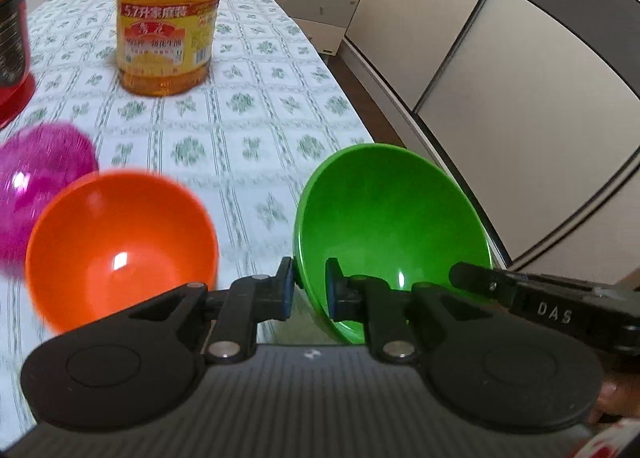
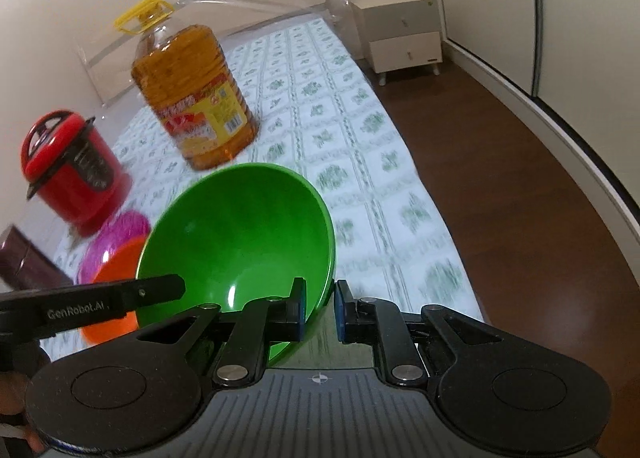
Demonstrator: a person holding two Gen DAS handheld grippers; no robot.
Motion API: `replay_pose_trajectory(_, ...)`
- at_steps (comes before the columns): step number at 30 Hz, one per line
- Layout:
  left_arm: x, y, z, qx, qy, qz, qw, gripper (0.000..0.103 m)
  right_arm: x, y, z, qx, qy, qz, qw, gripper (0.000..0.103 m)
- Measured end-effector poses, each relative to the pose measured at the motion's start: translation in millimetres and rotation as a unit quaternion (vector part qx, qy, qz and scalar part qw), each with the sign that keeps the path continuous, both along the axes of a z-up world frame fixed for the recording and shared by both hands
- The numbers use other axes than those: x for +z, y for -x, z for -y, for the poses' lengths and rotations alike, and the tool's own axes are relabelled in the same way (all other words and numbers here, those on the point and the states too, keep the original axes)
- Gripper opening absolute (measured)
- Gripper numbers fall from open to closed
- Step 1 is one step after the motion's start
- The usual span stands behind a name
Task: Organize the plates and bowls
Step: 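Carry the green bowl with both grippers toward the orange-green bowl stack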
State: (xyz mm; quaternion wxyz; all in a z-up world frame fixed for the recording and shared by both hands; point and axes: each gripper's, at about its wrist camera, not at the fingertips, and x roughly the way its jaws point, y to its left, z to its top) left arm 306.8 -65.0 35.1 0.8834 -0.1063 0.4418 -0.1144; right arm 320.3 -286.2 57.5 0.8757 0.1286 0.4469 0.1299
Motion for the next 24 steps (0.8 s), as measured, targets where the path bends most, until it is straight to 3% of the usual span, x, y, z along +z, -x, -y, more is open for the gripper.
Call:
replay_pose_trajectory(6, -4.0, 69.8, -4.5, 0.017, 0.019, 0.000, 0.9997, 0.014, 4.4, 65.2, 4.6, 0.003, -0.003, 0.002, 1.000, 0.014)
replay_pose_trajectory(12, -11.5, 127.6, -19.8, 0.041, 0.010, -0.004, 0.9991, 0.014, 1.8, 116.9, -13.2, 0.024, 0.006, 0.005, 1.000, 0.014)
replay_pose_trajectory(24, -8.8, 183.0, -57.6, 0.086, -0.011, 0.009, 0.9962, 0.014, -5.6, 157.1, -63.3, 0.079, 0.014, 0.010, 0.997, 0.014)
